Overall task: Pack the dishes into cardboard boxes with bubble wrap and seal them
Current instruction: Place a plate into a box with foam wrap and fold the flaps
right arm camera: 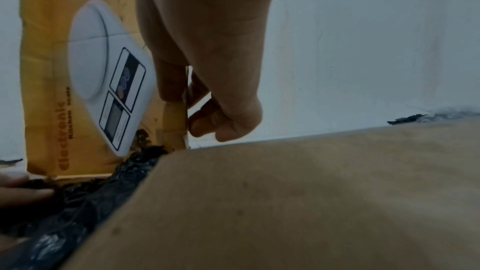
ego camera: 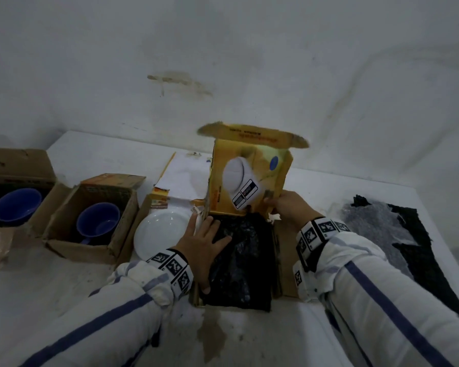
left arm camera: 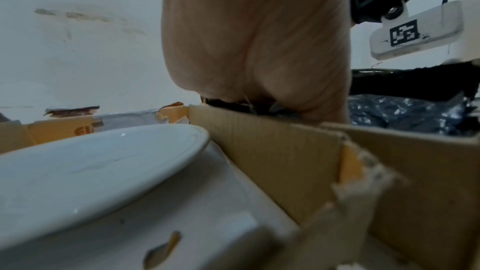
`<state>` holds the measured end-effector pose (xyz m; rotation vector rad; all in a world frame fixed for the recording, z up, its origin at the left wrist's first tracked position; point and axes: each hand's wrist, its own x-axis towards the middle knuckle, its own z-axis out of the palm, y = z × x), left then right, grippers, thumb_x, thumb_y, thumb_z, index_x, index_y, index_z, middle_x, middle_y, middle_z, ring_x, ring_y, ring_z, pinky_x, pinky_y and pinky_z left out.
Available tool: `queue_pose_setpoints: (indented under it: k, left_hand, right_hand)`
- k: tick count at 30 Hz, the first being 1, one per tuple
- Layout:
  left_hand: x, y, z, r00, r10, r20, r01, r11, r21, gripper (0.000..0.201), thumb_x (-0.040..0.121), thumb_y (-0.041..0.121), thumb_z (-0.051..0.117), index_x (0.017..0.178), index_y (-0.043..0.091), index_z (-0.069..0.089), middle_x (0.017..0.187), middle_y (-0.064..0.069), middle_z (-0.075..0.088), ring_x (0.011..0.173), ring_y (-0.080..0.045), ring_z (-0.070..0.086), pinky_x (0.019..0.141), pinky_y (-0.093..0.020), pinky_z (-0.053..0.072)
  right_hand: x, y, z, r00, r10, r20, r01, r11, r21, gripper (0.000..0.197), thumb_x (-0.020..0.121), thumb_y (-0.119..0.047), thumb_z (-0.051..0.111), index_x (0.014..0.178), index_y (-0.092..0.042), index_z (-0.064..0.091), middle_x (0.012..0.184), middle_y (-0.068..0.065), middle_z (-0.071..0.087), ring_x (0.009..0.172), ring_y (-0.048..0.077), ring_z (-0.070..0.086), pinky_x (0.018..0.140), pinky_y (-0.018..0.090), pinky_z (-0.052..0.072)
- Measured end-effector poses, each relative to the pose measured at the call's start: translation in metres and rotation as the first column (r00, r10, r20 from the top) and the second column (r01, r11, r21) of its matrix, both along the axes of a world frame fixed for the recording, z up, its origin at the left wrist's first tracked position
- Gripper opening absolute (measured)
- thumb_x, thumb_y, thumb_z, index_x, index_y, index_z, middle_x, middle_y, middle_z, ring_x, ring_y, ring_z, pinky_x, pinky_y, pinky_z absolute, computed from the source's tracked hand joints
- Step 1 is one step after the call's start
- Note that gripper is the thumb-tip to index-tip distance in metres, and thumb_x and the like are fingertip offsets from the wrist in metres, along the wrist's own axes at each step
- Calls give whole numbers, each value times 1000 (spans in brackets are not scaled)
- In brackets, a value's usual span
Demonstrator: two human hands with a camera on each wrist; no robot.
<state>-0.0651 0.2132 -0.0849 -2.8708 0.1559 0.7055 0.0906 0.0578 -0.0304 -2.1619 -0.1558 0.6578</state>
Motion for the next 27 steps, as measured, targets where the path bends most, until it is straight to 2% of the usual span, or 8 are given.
queue_pose_setpoints:
  k: [4,9,14,16,18,20,23,27]
  left_hand:
    - [-8,-3,1,998,47,46,-45,998,-48,127,61,63,75,150,26,-7,158,-14,-13,144,-37,-14,109,-60,-14]
    - [-20,2,4,986,127,103,-92,953,-289,119,63,51,78,152,24,3,156,-15,3,143,-35,10,115,-47,17]
    - [-30,8,2,874,406,268,-126,720,-682,75,59,29,72,126,1,55,124,-24,54,113,-40,53,99,-46,45]
    - [-31,5,7,781,557,282,-153,609,-779,49,71,10,71,118,-1,59,112,-18,61,104,-28,56,92,-34,45]
    - [-28,2,13,673,726,139,-257,406,-877,31,85,-1,57,116,5,57,104,-9,61,93,-16,54,82,-26,42]
    - [-23,4,18,537,838,-102,-351,112,-930,23,93,4,47,106,20,54,93,-1,58,82,-14,55,72,-26,45]
    - [-16,7,27,469,674,-571,-391,-422,-818,32,100,9,35,75,19,51,64,-2,47,51,-8,49,47,-17,40]
    - [-15,0,34,418,574,-704,-401,-579,-710,36,101,45,29,91,18,50,79,-7,48,73,-16,49,70,-26,42]
  right_hand:
    - [-16,-16,14,999,32,-38,-26,989,146,21,83,8,55,86,-12,64,77,1,63,66,10,53,54,17,42]
    - [-37,-40,21,994,107,-37,-101,984,146,22,72,5,59,76,-15,65,79,7,60,74,17,53,65,27,43]
    - [-56,-45,21,990,100,-104,-78,978,191,21,90,2,48,84,-14,61,84,11,57,72,20,51,68,28,40]
    - [-61,-42,16,981,61,-184,-20,977,212,26,94,1,44,81,-17,58,77,7,53,67,18,48,64,28,39]
    - [-65,-37,14,980,27,-199,10,983,183,22,95,-5,45,81,-20,55,77,4,52,67,17,49,63,30,42]
    - [-69,-32,15,979,-10,-204,48,983,179,23,94,-7,43,78,-21,52,71,2,48,61,16,44,57,29,37]
    - [-76,-27,13,971,-39,-237,87,977,195,26,95,-10,41,72,-20,47,63,2,40,54,15,37,51,27,32]
    - [-96,-21,0,940,-89,-330,163,965,205,14,98,-13,41,93,-16,54,75,4,51,63,16,48,53,26,41]
